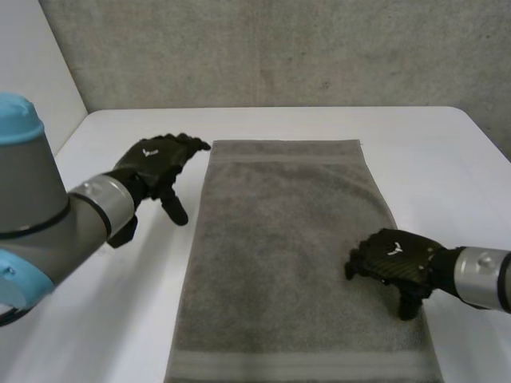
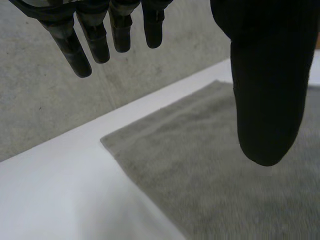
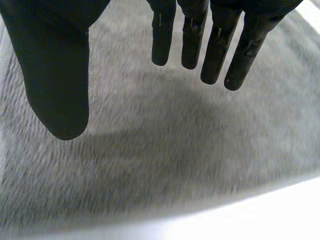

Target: Fold the towel.

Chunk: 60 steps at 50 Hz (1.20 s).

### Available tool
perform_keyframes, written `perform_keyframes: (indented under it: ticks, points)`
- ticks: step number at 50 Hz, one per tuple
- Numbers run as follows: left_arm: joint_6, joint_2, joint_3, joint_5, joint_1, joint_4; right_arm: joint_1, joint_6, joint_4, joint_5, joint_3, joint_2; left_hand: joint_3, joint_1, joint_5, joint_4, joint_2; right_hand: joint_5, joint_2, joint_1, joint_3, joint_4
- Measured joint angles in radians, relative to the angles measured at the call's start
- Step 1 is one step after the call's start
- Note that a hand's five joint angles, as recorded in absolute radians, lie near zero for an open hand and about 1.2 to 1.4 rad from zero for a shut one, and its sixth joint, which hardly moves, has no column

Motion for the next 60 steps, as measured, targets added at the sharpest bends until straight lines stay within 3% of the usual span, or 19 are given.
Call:
perform_keyframes:
  ticks: [6, 17, 24, 26, 28, 29, 43, 51, 60]
  points:
    - [0.063, 0.005, -0.06, -0.025, -0.012, 0.054, -0.071, -0.054, -0.003, -0.023, 0.076, 0.001, 0.0, 0.0, 0.0, 0.0, 0.0, 0.0, 0.0, 0.0, 0.0, 0.0]
    - [0.068, 0.004, -0.065, -0.031, -0.015, 0.067, -0.1, -0.074, -0.049, -0.07, 0.146, 0.002, -0.001, -0.001, 0.0, 0.0, -0.001, 0.042, 0.006, 0.013, 0.027, 0.045]
    - [0.061, 0.005, -0.068, -0.033, -0.015, 0.065, -0.1, -0.074, -0.137, -0.071, 0.189, 0.008, -0.001, -0.002, 0.0, -0.001, -0.001, 0.254, 0.256, 0.19, 0.267, 0.277]
    - [0.059, 0.006, -0.068, -0.033, -0.015, 0.064, -0.099, -0.074, -0.166, -0.072, 0.199, 0.01, -0.002, -0.002, 0.0, -0.001, -0.001, 0.531, 0.53, 0.306, 0.551, 0.562]
    - [0.058, 0.006, -0.068, -0.034, -0.014, 0.064, -0.097, -0.074, -0.182, -0.075, 0.203, 0.011, -0.002, -0.003, 0.0, -0.002, -0.002, 0.595, 0.605, 0.304, 0.625, 0.627]
    - [0.057, 0.008, -0.068, -0.034, -0.013, 0.064, -0.097, -0.072, -0.196, -0.089, 0.202, 0.01, -0.002, -0.003, 0.0, -0.002, -0.002, 0.76, 0.749, 0.304, 0.768, 0.785]
    - [0.056, 0.036, -0.083, -0.032, -0.011, 0.065, -0.065, 0.047, -0.228, -0.179, 0.132, -0.007, -0.002, -0.004, 0.0, -0.002, -0.002, 0.776, 0.75, 0.304, 0.776, 0.797]
    - [0.056, 0.044, -0.09, -0.033, -0.006, 0.065, 0.103, 0.198, -0.253, -0.134, 0.034, -0.002, -0.002, -0.004, 0.0, -0.002, -0.002, 0.778, 0.75, 0.304, 0.779, 0.797]
    - [0.053, 0.126, -0.097, -0.035, 0.04, 0.059, 0.44, 0.592, -0.347, 0.084, -0.298, 0.079, -0.002, -0.004, 0.0, -0.002, -0.002, 0.782, 0.756, 0.304, 0.78, 0.797]
